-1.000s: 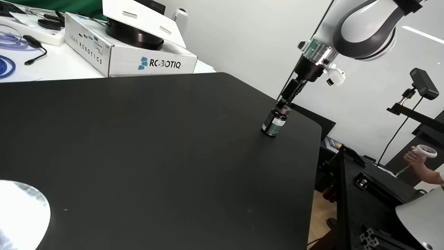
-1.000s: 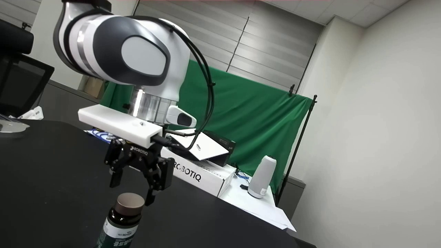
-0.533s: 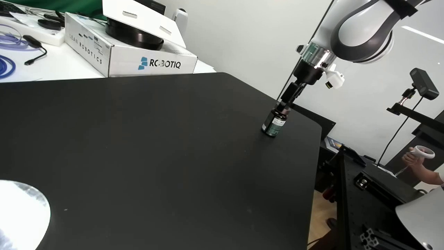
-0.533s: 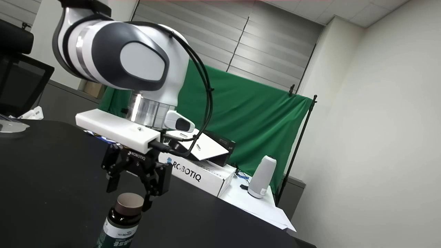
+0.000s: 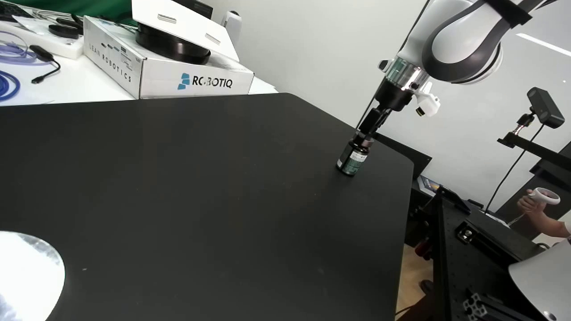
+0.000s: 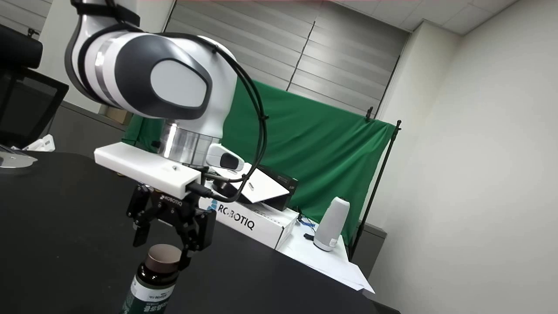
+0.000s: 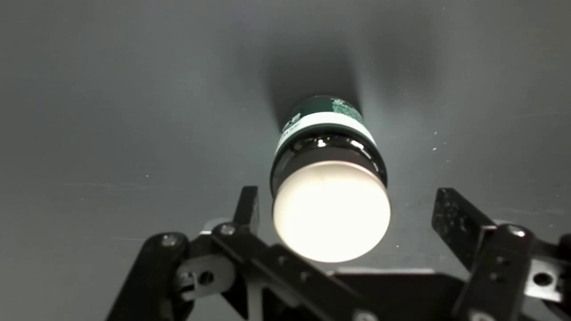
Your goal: Move the bottle backwards then place it on top of the silver object
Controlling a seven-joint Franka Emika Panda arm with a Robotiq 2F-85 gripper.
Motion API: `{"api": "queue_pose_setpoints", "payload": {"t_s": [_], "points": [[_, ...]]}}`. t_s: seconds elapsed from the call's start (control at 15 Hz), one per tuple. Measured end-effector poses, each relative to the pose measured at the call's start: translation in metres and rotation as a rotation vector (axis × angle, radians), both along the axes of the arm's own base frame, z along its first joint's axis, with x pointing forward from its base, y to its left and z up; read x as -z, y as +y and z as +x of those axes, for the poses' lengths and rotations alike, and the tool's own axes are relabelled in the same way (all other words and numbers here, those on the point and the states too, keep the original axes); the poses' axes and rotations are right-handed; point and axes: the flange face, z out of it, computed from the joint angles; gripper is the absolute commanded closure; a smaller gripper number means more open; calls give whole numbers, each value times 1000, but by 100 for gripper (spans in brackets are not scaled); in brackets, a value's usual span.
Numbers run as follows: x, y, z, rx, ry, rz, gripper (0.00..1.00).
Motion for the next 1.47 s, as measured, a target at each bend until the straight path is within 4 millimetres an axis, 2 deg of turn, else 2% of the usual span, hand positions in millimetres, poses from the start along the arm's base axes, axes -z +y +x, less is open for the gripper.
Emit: {"api": "queue_pose_setpoints", "payload": {"t_s": [0.4,0.47,0.53,0.87,1.47], "points": [[-1,2,2,-7,-13,-2,0],[-1,2,2,-7,-13,-2,25],[-1,3,2,-7,-13,-2,26],[0,3,2,-8,-11,-1,62],[-5,6,6,-12,-20,0,64]]}}
